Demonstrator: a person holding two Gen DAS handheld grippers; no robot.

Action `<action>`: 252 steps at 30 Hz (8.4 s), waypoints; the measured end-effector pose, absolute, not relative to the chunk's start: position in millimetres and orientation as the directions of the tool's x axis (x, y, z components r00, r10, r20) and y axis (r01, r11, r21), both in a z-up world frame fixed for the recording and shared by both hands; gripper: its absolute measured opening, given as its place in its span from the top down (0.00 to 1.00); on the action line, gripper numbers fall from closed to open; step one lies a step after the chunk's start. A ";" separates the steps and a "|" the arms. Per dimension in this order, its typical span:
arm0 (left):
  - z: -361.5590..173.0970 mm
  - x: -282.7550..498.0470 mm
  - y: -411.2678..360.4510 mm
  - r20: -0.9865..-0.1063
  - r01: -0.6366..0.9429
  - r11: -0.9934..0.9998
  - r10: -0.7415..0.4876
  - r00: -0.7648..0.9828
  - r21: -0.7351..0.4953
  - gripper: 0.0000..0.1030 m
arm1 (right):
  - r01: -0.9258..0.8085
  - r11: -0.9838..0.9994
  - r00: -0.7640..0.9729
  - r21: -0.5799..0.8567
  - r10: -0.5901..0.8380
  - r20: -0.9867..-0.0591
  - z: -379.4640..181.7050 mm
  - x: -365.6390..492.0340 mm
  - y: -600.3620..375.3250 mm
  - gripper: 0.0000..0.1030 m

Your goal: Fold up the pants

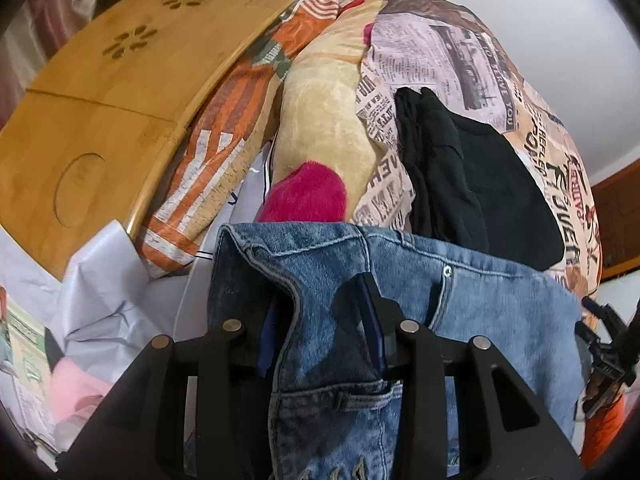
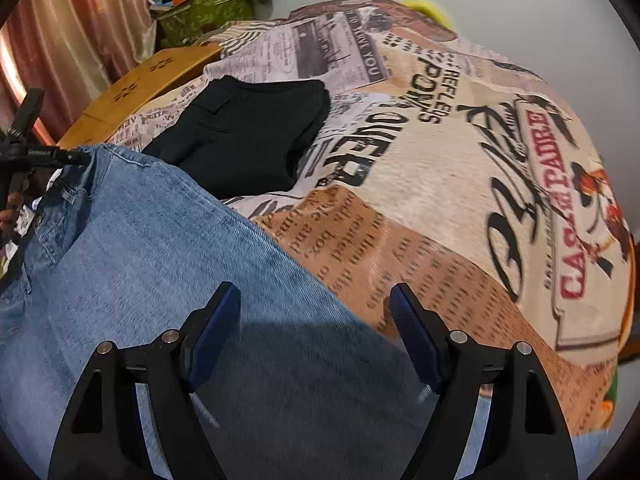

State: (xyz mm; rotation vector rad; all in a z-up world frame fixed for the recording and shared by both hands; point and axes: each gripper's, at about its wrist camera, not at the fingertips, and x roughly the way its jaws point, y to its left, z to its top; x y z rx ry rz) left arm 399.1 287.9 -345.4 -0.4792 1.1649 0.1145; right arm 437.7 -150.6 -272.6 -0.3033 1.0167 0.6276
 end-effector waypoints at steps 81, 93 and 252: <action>-191.4 205.3 155.8 -0.832 -0.125 0.986 -0.027 0.555 -0.115 0.34 | -0.172 0.981 0.680 0.093 0.186 -0.710 -184.6 208.4 -339.4 0.48; -231.2 297.0 100.5 -0.874 -0.042 0.993 -0.075 0.480 -0.108 0.34 | 0.090 0.990 0.638 0.112 0.029 -0.770 -231.6 305.4 -431.3 0.48; -306.1 127.3 227.3 -0.841 -0.357 0.787 -0.351 0.411 -0.503 0.44 | -0.572 0.810 0.389 0.129 0.406 -0.827 -248.6 224.1 -151.7 0.63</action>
